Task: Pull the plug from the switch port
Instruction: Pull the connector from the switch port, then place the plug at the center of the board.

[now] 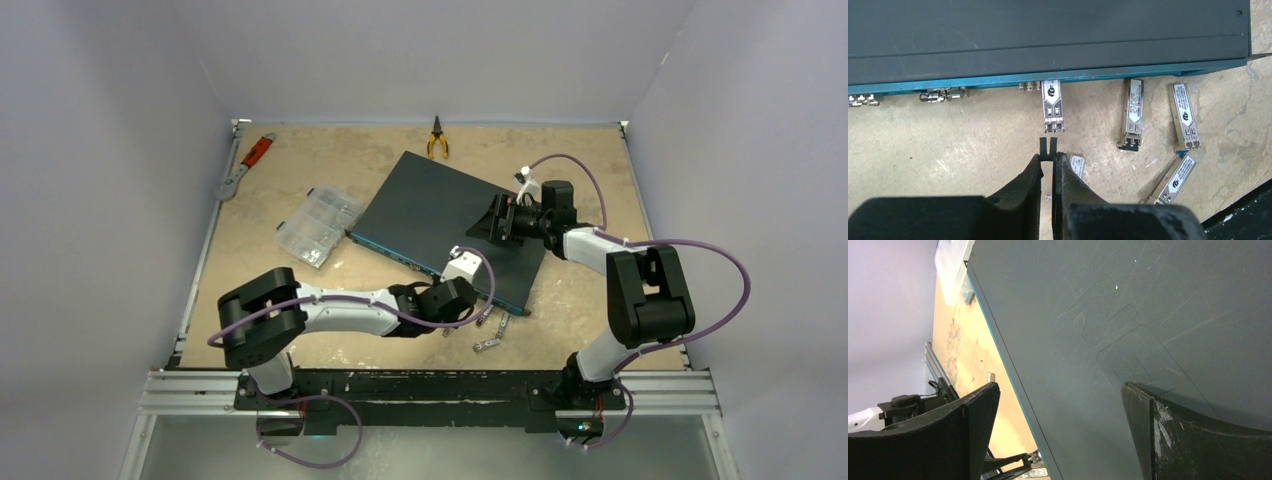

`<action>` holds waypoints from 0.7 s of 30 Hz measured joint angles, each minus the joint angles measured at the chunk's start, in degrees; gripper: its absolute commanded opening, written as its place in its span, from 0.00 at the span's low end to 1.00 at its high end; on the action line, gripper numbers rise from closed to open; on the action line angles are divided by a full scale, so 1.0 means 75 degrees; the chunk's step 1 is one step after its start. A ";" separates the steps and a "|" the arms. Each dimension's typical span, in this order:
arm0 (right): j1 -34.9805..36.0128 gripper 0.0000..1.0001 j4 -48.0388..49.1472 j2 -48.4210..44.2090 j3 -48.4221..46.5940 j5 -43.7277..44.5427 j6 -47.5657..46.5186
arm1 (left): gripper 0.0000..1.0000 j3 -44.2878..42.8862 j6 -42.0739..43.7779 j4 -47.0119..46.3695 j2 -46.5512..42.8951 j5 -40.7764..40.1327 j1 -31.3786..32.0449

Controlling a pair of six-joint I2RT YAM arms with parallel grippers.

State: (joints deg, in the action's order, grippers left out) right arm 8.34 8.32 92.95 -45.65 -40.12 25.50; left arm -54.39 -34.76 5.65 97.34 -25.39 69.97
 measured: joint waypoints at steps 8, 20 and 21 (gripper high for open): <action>0.0000 0.98 0.0000 0.0000 0.0000 0.0000 0.0000 | 0.00 0.0428 -0.0020 0.0032 -0.0525 -0.0064 0.0035; 0.0000 0.98 0.0003 0.0000 0.0000 0.0000 0.0000 | 0.52 0.0364 -0.0076 0.0204 -0.0606 -0.0227 0.0044; 0.0000 0.99 0.0003 0.0000 0.0000 0.0000 0.0000 | 0.52 0.0233 -0.0076 0.0187 -0.0519 -0.0242 0.0044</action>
State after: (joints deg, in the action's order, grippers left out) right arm 8.34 8.34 92.95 -45.65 -40.12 25.50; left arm -52.64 -35.33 7.05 93.45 -27.20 70.30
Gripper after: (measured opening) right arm 0.983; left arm 0.492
